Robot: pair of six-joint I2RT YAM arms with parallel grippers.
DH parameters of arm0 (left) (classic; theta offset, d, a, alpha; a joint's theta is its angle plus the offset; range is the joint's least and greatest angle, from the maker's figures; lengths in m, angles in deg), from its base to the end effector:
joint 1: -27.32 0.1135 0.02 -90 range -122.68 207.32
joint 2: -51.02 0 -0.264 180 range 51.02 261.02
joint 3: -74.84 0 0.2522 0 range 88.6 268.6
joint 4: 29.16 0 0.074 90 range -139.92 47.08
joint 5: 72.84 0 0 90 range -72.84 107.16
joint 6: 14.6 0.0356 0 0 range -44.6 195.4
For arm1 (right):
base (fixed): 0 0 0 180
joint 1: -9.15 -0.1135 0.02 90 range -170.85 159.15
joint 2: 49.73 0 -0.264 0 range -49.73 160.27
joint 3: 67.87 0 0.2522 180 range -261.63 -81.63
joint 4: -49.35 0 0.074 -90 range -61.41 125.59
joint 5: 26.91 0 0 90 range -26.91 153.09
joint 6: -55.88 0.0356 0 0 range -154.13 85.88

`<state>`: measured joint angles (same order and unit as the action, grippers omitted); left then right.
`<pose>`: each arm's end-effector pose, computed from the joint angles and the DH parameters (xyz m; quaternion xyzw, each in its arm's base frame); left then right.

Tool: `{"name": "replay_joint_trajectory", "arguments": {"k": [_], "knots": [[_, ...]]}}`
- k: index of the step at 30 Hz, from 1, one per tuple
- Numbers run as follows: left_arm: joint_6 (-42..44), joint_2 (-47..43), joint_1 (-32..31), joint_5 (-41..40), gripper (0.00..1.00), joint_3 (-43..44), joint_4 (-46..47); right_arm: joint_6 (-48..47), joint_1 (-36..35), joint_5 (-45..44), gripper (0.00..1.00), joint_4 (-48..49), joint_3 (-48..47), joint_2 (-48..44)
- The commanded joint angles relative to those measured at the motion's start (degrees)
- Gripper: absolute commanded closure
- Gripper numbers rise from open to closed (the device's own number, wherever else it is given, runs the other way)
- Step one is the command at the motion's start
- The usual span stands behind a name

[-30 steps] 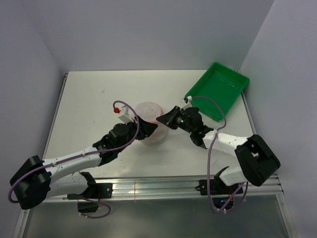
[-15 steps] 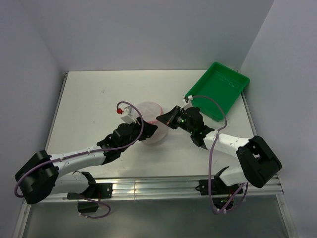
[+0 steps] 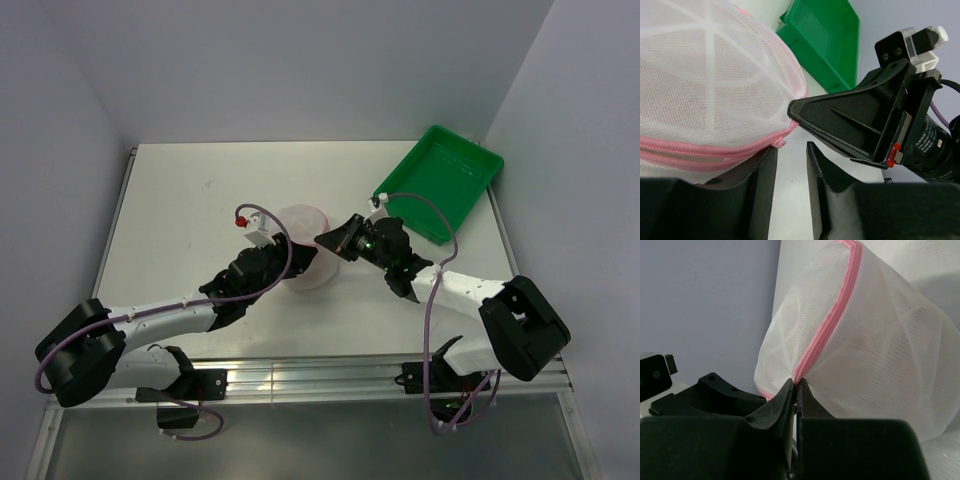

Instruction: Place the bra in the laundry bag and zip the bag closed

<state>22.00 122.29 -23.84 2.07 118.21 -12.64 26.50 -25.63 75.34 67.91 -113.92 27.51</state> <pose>0.1730 -0.2001 0.2241 -0.0982 0.7653 -0.4346 0.4646 0.2286 0.1680 0.2166 0.1085 0.7714 0.5157 0.3567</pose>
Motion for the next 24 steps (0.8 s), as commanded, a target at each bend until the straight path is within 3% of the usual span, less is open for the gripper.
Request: {"name": "replay_joint_trajectory", "arguments": {"k": [1,5,10,17,24], "knots": [[1.55,0.19,-0.08,-2.22,0.65,0.37,4.78,-0.85,-0.72,-0.65,1.00,2.58,0.12,-1.65],[1.38,0.28,-0.08,-2.66,0.73,0.01,4.96,-0.94,-0.72,-0.82,1.00,2.66,0.30,-1.73],[0.85,1.16,-0.08,-3.19,0.68,-0.16,4.43,-0.94,-0.90,-0.74,1.00,2.58,0.48,-2.08],[0.85,0.90,-0.08,-3.81,1.00,-0.51,4.08,-1.47,-0.90,-1.18,1.00,1.96,0.48,-2.26],[2.69,-2.35,-0.08,-4.59,1.00,-2.79,0.84,-3.31,-0.28,-0.12,1.00,1.08,-0.40,-2.26]]}}
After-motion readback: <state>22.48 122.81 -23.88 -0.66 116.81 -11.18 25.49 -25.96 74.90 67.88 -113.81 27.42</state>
